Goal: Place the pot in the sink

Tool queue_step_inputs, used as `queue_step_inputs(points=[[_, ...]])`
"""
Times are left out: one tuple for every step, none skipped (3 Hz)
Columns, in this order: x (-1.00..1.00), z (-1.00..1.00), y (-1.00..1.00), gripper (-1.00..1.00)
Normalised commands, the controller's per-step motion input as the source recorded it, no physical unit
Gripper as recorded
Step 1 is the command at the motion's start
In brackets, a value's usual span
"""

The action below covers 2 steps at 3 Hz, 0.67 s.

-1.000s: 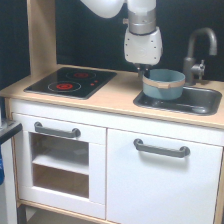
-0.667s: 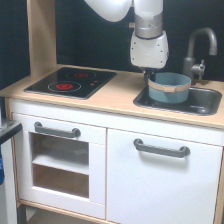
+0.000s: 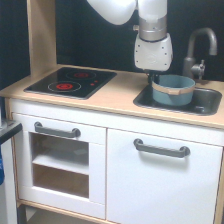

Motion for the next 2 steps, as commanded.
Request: queue_step_inputs(points=[[-0.01, -0.16, -0.01, 0.72], [-0.02, 0.19, -0.09, 0.98]])
